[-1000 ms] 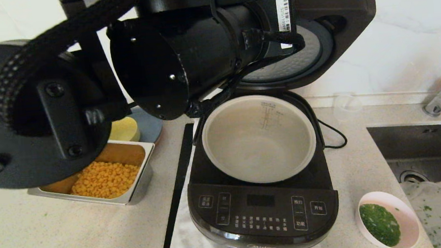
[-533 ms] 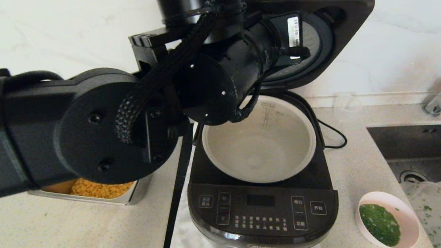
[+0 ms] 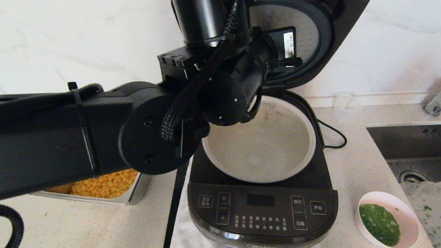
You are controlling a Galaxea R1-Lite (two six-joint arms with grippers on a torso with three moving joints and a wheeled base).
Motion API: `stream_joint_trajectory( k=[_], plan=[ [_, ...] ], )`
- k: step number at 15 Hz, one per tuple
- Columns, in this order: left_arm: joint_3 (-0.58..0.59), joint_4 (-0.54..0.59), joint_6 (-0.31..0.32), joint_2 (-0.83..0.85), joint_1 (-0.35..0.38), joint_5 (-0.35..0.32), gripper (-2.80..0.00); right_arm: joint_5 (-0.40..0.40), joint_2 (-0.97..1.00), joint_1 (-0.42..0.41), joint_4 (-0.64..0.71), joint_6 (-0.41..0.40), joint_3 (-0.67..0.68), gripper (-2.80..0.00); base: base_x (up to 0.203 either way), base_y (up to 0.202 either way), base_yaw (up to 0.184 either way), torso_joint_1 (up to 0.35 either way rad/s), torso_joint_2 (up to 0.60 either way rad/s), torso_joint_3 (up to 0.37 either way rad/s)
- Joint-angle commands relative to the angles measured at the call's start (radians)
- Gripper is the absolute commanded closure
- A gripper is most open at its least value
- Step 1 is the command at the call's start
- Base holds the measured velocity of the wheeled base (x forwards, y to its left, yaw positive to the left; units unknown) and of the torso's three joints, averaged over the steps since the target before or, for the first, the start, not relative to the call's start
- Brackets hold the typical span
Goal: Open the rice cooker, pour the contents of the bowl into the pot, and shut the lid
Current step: Open the rice cooker, then turn on the tap
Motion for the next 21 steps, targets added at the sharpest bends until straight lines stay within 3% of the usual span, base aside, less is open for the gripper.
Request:
stream_joint_trajectory(
  k=[1,8,12,15,17,21],
  plan=[
    [0.000,-0.004,-0.005,0.005,0.006,0.006,0.00,0.001,0.000,0.000,0.000,0.000,0.000,0.00,0.000,0.000,0.000,0.000,0.00,0.000],
    [0.113,0.033,-0.004,-0.188,-0.023,0.016,0.00,0.001,0.000,0.000,0.000,0.000,0.000,0.00,0.000,0.000,0.000,0.000,0.00,0.000],
    [0.406,0.097,-0.008,-0.369,-0.031,0.036,0.00,0.001,0.000,0.000,0.000,0.000,0.000,0.00,0.000,0.000,0.000,0.000,0.00,0.000],
    [0.654,0.111,-0.010,-0.582,-0.015,0.114,0.00,0.001,0.000,0.000,0.000,0.000,0.000,0.00,0.000,0.000,0.000,0.000,0.00,0.000],
    [0.816,0.116,-0.010,-0.738,0.090,0.162,0.00,0.001,0.000,0.000,0.000,0.000,0.000,0.00,0.000,0.000,0.000,0.000,0.00,0.000],
    [1.028,0.136,-0.009,-0.982,0.476,0.194,0.00,0.001,0.000,0.000,0.000,0.000,0.000,0.00,0.000,0.000,0.000,0.000,0.00,0.000]
  ],
)
